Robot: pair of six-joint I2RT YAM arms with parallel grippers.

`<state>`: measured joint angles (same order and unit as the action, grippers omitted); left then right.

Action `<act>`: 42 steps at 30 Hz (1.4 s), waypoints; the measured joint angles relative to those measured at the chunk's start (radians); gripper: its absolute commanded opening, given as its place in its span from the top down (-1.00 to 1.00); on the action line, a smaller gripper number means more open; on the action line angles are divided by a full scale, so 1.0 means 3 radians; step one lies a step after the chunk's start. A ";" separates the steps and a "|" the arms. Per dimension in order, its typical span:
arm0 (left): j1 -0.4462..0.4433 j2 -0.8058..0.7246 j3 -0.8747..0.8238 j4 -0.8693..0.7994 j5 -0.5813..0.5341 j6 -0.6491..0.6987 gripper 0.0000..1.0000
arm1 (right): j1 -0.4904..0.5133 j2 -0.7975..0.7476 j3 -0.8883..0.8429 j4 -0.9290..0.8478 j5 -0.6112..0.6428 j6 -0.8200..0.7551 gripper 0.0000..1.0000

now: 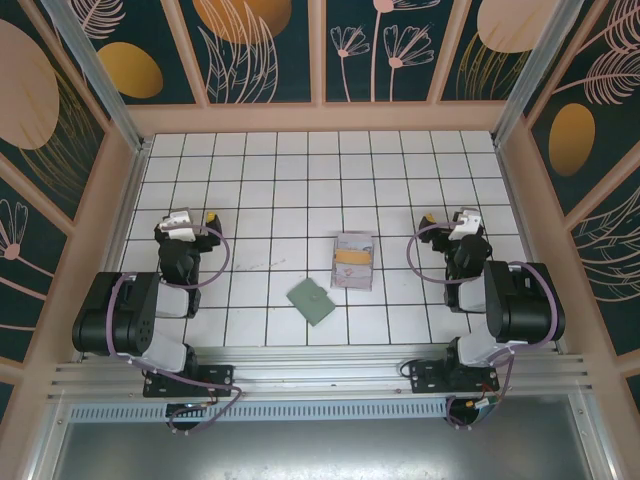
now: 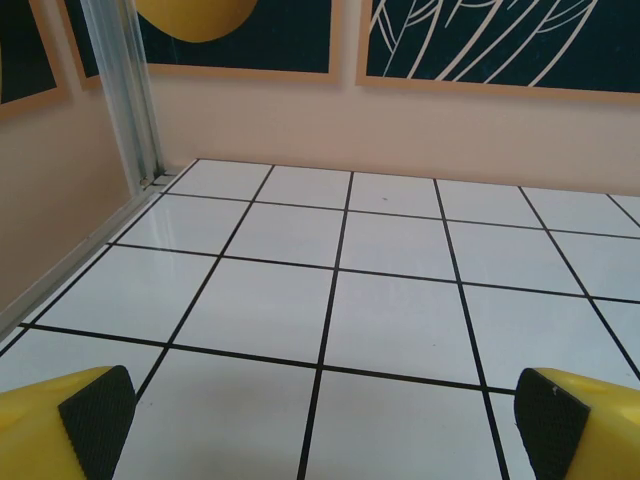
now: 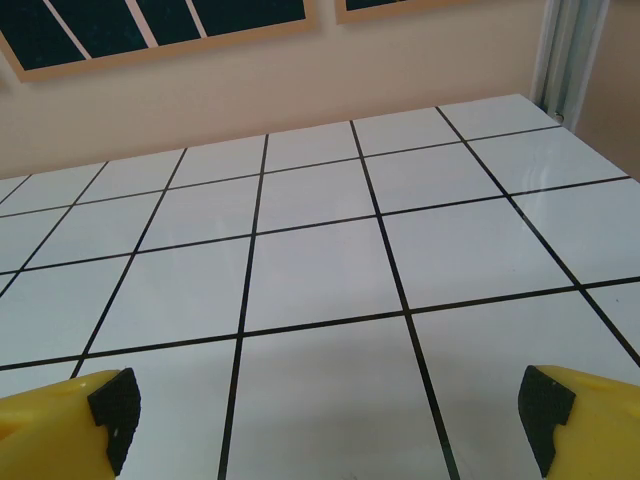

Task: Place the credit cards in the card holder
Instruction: Move the storage box to the center of the table.

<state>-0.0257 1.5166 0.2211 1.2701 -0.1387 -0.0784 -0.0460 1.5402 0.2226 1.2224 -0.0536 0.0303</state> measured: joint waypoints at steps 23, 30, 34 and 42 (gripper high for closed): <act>0.0000 -0.0003 0.0003 -0.0009 -0.0001 0.0000 -0.98 | 0.0000 0.0000 0.0000 0.0001 0.0000 -0.0010 -0.98; 0.0000 -0.0619 0.0708 -0.1541 -0.0328 -0.0327 -0.98 | 0.0085 -0.0622 0.0123 -0.0829 0.0102 0.0050 -0.98; 0.0008 -0.1017 0.1165 -0.2246 -0.0174 -0.0702 -0.98 | -0.0006 -0.1198 0.0917 -0.2045 -0.0013 0.0375 -0.98; -0.0351 -0.1352 0.1222 -0.3157 0.1158 -0.1507 -0.98 | 0.0479 -0.1232 0.1391 -0.3483 -0.0694 0.0993 -0.97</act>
<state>-0.1310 1.1110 0.5877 0.3229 0.2089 -0.5304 0.0978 1.1706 0.6399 0.1776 -0.2619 0.3283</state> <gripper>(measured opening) 0.988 0.988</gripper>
